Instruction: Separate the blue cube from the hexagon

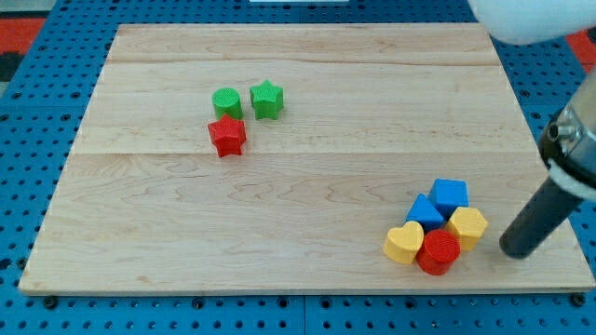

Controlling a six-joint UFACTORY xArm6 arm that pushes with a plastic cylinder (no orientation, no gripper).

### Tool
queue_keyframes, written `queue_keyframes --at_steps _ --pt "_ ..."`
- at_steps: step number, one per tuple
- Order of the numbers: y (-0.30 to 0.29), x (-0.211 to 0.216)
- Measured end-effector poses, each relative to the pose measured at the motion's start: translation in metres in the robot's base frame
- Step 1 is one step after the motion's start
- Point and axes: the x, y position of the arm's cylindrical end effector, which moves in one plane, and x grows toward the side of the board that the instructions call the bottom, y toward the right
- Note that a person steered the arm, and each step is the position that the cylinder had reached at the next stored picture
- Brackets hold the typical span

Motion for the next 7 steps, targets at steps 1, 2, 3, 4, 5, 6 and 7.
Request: queue_keyframes --at_steps 1,2,3,4,5,6,7 --pt "0.004 -0.044" --pt "0.004 -0.069" --pt "0.03 -0.054" --pt "0.02 -0.023" --pt "-0.003 -0.018" --pt "-0.04 -0.024" --pt "-0.059 -0.044"
